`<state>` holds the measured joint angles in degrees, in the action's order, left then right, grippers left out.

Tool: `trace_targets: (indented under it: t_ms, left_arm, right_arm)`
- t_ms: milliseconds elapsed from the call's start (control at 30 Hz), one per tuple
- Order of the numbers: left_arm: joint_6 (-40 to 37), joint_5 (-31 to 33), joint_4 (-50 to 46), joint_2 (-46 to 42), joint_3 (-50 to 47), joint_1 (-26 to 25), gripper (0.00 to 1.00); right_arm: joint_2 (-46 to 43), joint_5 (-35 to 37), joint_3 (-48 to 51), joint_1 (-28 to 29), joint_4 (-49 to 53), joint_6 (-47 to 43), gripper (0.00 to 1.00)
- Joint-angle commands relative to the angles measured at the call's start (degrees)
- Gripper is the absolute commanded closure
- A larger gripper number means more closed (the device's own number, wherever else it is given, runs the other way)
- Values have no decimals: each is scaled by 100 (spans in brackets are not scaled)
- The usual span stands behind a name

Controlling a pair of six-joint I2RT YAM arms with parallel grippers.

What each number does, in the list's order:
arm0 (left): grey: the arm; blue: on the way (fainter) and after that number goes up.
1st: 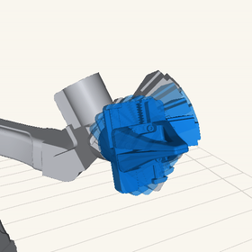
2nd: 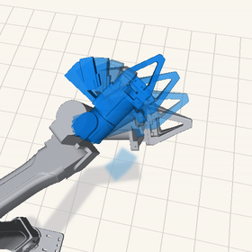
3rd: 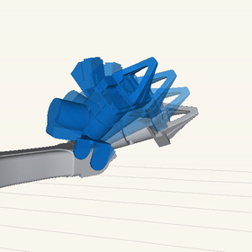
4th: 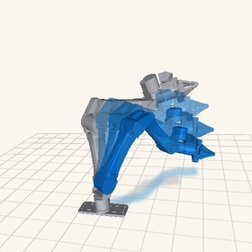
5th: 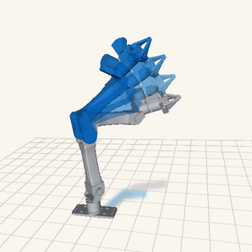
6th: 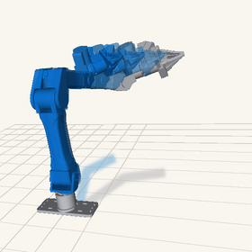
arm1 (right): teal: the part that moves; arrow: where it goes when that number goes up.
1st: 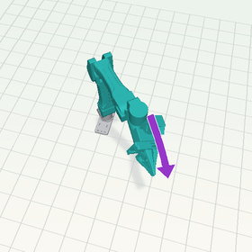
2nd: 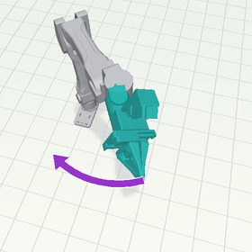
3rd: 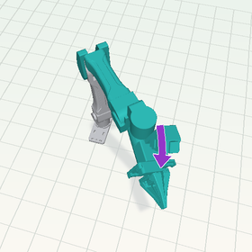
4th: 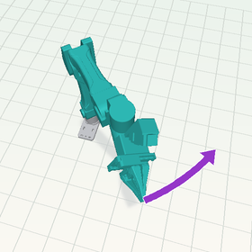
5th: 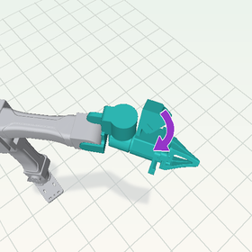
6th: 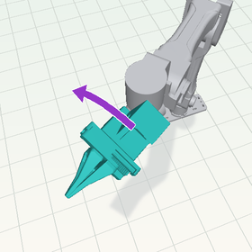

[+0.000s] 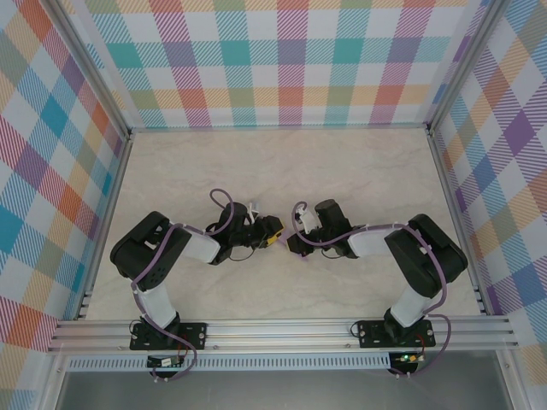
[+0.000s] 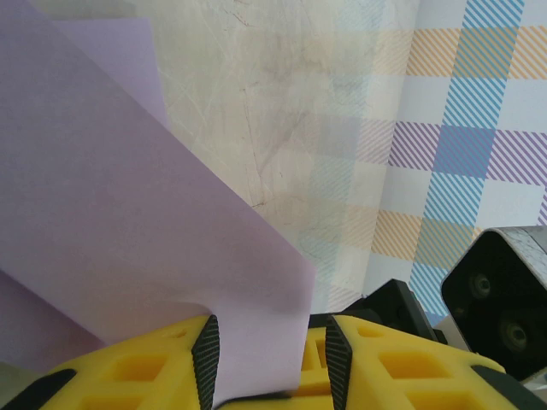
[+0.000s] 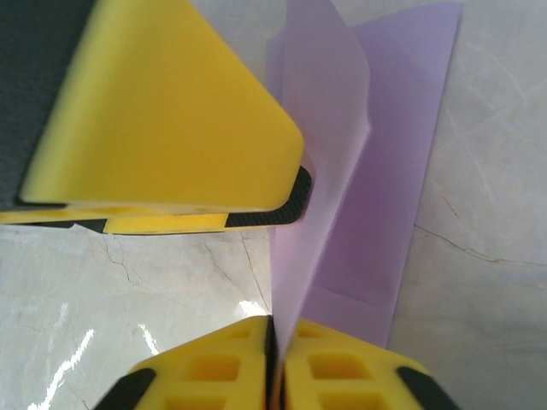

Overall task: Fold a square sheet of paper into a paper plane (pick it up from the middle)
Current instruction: Fold the wing for the fifth time at the center of the table.

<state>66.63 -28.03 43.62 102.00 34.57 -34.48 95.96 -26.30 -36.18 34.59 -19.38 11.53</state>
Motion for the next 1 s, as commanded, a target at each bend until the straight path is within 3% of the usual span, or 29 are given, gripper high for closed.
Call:
trace_targets:
  t_ms: [0,133,467,967]
  left_arm:
    - [-42,-9,-76,-190,85,-41,60]
    - [-226,8,-241,-463,-16,-26,60]
    - [-396,-81,-120,-769,-421,-15,59]
    - [-504,-168,66,-499,-355,-19,61]
  right_arm:
    - [133,-227,-96,-20,-69,34,95]
    - [217,-464,-77,-44,-292,370,100]
    - [638,-1094,-8,-136,-1085,1610,100]
    - [897,-1472,-69,-308,-1133,2151,100]
